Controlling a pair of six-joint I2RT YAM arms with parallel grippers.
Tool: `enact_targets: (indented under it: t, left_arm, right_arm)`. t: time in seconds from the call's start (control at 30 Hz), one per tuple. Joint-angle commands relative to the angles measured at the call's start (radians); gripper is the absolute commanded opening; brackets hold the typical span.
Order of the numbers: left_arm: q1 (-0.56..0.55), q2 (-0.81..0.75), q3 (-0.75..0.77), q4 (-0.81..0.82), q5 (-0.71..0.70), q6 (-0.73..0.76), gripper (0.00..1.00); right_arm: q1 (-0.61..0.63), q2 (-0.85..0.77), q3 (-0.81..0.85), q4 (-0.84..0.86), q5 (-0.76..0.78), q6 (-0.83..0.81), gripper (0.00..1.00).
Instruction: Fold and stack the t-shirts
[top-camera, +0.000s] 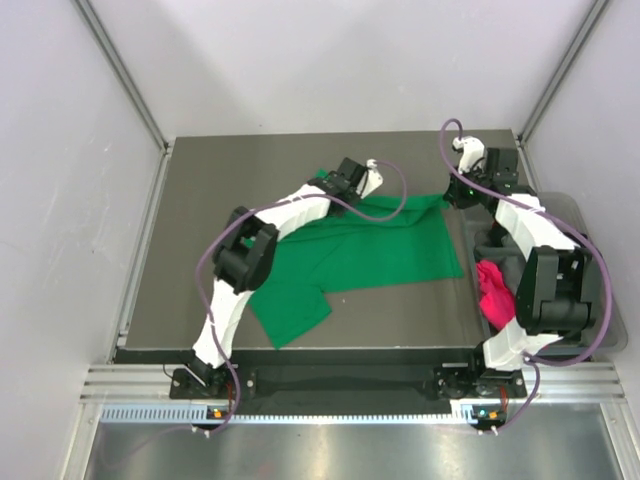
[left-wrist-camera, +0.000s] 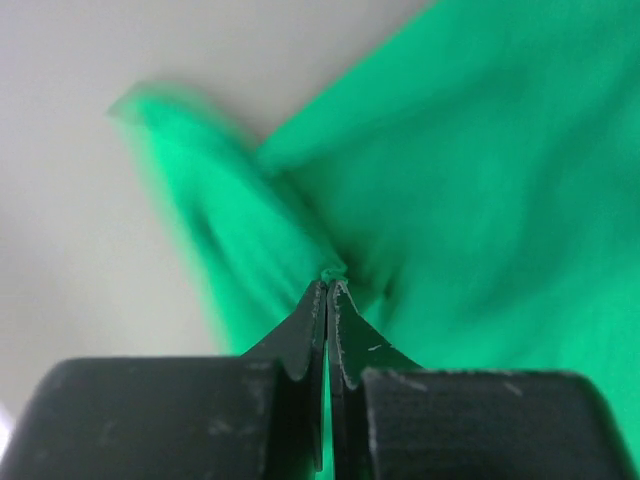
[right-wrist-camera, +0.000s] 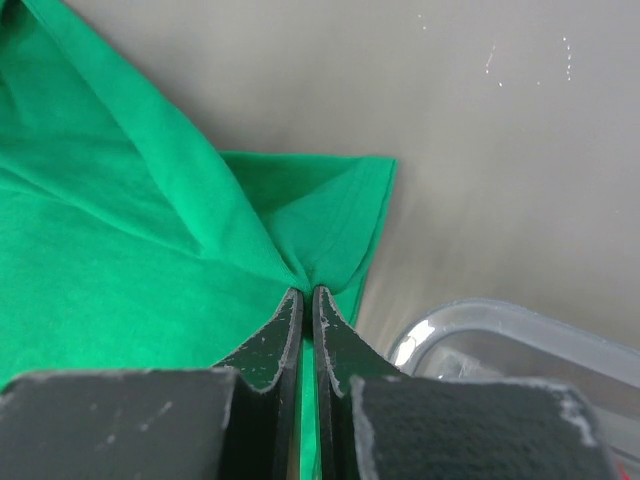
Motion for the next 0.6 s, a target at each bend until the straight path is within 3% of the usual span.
enact_targets:
  t: [0.0, 0.23, 0.37, 0.57]
  left_arm:
    - [0.028, -0.373, -0.115, 0.087, -0.03, 0.028, 0.0]
    - [0.127, -0.901, -0.324, 0.034, -0.081, 0.106, 0.0]
    - [0.211, -1.064, -0.343, -0.029, -0.075, 0.144, 0.0]
    - [0.239, -1.23, -0.337, -0.011, -0.118, 0.244, 0.0]
  right_arm:
    - [-0.011, -0.099, 0.071, -0.02, -0.033, 0.01, 0.0]
    - [-0.008, -0.214, 0.168, -0.146, -0.065, -0.013, 0.0]
    - [0.018, -0.326, 0.113, -0.19, -0.15, 0.013, 0.0]
    - [0.121, -0.537, 0.065, -0.264, -0.076, -0.121, 0.0]
